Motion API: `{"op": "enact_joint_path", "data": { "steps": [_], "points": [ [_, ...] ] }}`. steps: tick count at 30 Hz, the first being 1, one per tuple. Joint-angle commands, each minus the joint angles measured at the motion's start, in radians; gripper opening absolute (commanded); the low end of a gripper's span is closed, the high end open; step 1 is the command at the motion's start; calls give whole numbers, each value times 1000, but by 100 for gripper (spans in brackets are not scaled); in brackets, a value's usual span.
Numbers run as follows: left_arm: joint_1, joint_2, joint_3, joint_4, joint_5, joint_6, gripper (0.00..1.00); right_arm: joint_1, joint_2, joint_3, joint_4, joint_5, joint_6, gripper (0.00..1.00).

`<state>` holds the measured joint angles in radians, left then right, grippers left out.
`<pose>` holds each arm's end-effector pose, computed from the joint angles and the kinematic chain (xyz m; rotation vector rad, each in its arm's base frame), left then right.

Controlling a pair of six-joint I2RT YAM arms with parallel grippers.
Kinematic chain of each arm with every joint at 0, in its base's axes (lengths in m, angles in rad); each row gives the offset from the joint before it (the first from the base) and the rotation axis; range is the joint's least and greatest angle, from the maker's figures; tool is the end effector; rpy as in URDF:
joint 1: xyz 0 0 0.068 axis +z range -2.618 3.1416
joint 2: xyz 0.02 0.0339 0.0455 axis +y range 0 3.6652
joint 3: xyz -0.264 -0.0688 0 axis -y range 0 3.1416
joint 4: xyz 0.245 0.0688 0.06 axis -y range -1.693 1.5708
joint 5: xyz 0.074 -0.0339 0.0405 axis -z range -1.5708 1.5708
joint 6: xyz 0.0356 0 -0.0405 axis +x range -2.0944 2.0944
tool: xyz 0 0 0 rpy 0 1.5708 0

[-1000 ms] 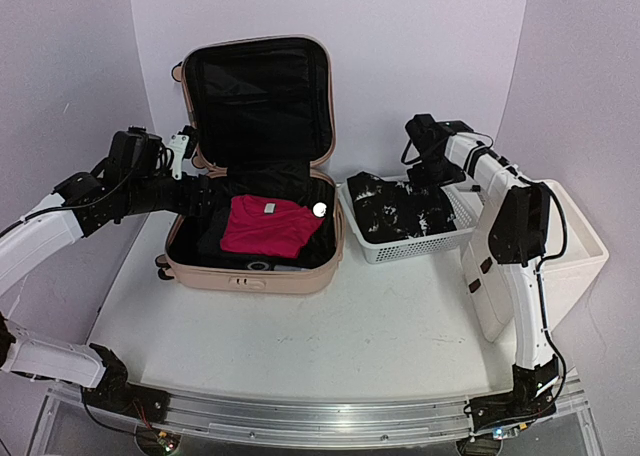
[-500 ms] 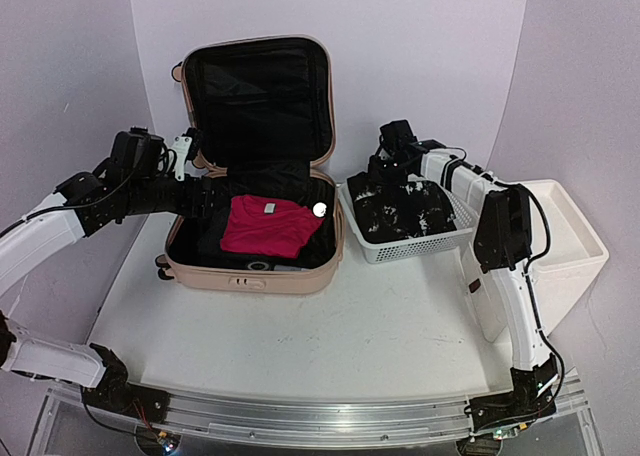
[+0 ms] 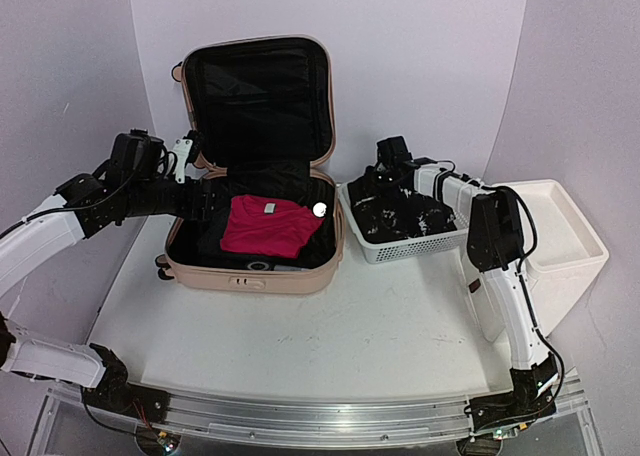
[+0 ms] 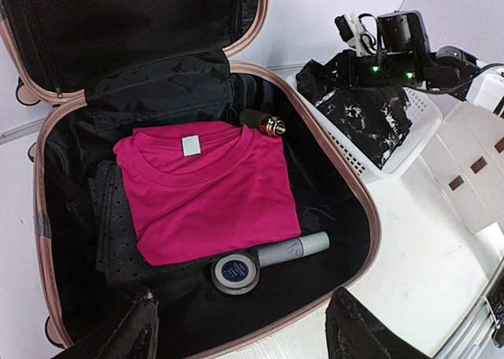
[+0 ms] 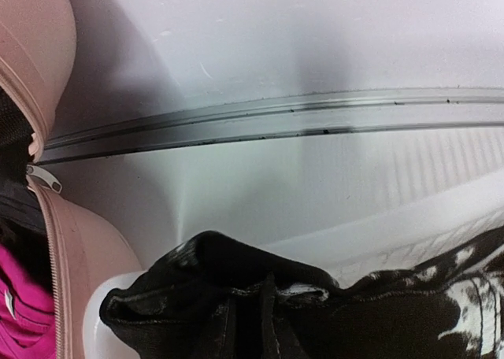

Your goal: Open, take out, and arrange the luggage

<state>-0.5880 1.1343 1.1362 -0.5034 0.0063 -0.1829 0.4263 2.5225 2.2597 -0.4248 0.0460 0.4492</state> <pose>0.2074 -0.1385 0.3605 0.4278 2.0636 -0.4754 0.5213 0.2350 0.1915 0.0511 2.2905 0.4114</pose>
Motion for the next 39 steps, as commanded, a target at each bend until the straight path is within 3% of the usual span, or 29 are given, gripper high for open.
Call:
{"op": "enact_joint_path", "data": {
  "steps": [1,7,13,15,20,22,30,35,39],
  "points": [
    [4,0,-3,43,22,-1,73,1,15,-121,-56,55,25,11],
    [4,4,2,43,45,-13,73,0,115,-124,-128,18,28,11],
    [4,-2,1,43,48,-9,73,2,8,-87,-213,-38,10,16],
    [4,0,6,43,49,-7,73,2,-31,-15,-275,-34,-12,24],
    [4,5,13,43,66,-16,73,-14,-150,10,-332,141,-86,59],
    [4,6,11,42,75,-18,73,-37,-157,-4,-329,187,-95,65],
    [4,-21,10,28,79,-16,73,-124,-30,-38,-335,270,-67,49],
    [4,-25,13,12,85,-14,73,-132,62,-10,-362,246,-65,44],
    [4,-18,14,4,80,-5,74,-118,-9,-21,-419,205,-46,40]
  ]
}}
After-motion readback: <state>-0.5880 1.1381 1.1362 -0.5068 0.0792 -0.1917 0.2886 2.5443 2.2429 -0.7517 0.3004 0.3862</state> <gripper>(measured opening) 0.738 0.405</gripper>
